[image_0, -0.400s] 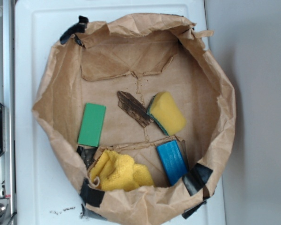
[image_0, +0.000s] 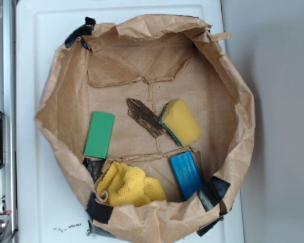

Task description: Grab the wood chip.

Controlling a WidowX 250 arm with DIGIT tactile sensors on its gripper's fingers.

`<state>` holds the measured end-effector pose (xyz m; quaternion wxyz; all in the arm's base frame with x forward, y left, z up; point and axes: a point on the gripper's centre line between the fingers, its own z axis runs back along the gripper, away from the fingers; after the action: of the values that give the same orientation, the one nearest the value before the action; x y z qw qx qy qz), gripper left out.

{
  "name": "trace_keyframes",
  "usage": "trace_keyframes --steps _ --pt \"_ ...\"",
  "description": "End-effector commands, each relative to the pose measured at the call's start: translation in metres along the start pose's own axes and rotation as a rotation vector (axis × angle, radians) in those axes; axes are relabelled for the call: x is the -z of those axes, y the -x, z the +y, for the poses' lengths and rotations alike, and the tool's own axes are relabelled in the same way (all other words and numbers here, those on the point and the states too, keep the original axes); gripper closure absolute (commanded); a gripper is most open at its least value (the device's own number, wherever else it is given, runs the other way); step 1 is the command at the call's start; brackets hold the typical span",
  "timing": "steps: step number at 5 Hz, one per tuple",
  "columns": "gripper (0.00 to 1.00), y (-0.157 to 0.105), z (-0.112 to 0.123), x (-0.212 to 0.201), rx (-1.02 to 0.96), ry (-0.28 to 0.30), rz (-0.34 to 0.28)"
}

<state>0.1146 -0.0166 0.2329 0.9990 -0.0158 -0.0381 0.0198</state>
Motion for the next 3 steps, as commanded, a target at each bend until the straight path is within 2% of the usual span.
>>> trace_keyframes --steps 1,3 --pt "0.00 -0.002 -0.001 -0.004 0.002 0.003 -0.015" --pt "0.00 -0.043 -0.014 0.022 0.247 0.168 0.083"
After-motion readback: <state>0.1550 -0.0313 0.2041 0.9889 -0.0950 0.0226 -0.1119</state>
